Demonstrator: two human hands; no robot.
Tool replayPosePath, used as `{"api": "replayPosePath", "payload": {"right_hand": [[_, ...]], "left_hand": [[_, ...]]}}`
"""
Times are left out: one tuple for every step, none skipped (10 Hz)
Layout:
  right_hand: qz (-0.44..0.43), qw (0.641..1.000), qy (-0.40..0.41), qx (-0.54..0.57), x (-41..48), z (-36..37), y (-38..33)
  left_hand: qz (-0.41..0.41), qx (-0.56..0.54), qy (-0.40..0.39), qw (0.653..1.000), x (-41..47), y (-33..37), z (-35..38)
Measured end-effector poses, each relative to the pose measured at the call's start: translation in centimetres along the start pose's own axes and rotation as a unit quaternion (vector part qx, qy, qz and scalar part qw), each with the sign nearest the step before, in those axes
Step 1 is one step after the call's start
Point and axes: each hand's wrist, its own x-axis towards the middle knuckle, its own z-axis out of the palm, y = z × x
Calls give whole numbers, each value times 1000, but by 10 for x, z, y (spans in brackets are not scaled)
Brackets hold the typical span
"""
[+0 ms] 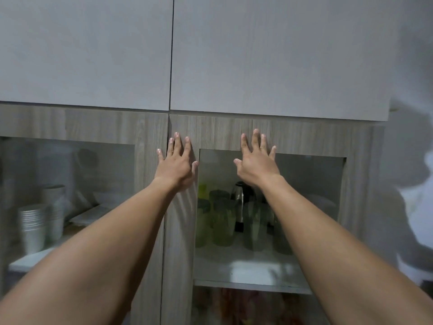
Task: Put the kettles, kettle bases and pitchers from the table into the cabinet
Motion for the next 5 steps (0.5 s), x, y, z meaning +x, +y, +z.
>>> {"api": "replayPosePath", "payload": {"right_hand": [[11,1000,-7,5,1,1,-3],[17,1000,-13,13,0,-3,-5],[19,999,-29,12,-1,-9,-4],[25,997,-53,54,-11,-13,-5],[31,994,-50,91,-27,-13,-6]], "left_hand": [[0,1,-6,1000,2,-1,3],[-3,-7,9,1000,1,1,1],[-3,3,3,1000,1,-1,-2],[-4,-20,-17,1000,-2,-3,-9],[17,-40,-25,999,-12,-7,-14]]}}
